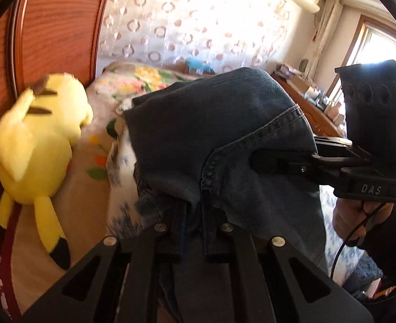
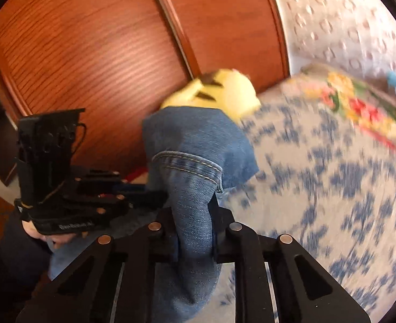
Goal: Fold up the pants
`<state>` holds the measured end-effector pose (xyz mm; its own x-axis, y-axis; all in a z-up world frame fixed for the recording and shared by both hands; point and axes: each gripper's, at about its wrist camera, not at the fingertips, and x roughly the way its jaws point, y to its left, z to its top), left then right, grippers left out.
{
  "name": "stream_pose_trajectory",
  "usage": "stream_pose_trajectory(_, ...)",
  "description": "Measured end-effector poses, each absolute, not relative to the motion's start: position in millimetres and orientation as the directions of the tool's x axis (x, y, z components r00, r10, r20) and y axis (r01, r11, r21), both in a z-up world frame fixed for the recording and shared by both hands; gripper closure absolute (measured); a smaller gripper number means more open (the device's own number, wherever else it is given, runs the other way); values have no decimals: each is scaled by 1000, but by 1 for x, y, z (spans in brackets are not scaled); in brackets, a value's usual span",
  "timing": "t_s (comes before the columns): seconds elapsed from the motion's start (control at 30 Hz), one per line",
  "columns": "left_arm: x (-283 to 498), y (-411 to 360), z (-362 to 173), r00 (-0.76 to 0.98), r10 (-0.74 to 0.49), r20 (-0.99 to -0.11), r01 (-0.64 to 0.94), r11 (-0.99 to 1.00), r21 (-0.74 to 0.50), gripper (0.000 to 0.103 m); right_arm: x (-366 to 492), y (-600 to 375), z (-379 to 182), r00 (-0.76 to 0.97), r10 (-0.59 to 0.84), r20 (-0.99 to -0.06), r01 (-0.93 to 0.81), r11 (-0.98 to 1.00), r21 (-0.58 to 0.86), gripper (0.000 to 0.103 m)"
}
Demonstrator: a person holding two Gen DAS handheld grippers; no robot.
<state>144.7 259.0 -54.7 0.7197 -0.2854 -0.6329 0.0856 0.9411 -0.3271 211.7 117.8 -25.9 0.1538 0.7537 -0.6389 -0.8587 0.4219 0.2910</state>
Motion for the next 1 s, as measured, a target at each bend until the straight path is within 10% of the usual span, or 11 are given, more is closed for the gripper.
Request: stream_pose_trajectory(1.0,275,281,-1,745,-141,-652,43,985,-164,100,338,151,13,223,815,-535,-863,420,281,90)
